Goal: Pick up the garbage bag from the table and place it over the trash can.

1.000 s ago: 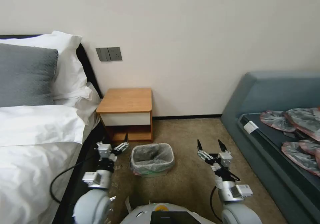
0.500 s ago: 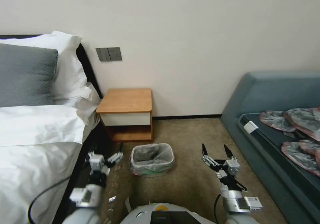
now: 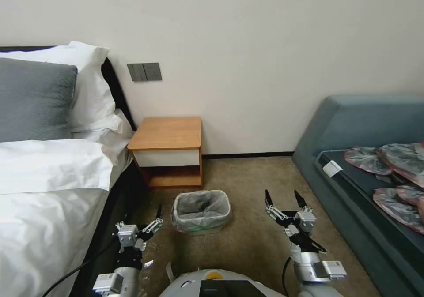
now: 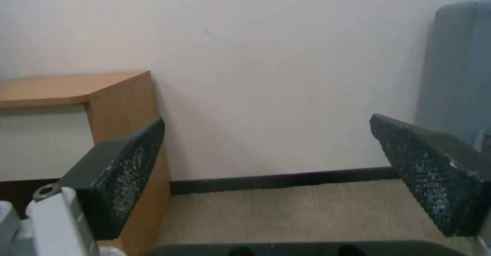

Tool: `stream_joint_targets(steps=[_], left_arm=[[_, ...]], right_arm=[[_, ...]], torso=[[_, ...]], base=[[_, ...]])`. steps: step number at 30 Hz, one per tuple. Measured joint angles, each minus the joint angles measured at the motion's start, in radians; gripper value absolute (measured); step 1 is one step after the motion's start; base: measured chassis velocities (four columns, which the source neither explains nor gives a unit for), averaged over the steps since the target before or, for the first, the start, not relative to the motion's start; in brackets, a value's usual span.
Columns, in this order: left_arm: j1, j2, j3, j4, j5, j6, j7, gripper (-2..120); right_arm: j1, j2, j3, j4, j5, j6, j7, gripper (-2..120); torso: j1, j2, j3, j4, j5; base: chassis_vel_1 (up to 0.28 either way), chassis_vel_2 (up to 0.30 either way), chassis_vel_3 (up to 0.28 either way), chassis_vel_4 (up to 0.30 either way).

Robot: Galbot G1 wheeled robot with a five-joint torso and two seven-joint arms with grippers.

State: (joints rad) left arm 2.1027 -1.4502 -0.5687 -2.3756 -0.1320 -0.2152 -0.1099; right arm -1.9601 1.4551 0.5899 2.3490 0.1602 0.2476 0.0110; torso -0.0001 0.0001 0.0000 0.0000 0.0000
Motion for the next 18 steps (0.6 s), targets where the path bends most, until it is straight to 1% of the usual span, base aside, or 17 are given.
stream_joint_targets(steps=[18], left_arm=[[-0.004,0.001,0.0,0.0,0.0,0.002,0.0,100]], right_arm=[[0.001,-0.001,-0.001,0.001,-0.001,-0.002,0.002,100]], torso=[[0.0,0.0,0.0,0.0,0.0]], base=[[0.0,0.0,0.0,0.0]])
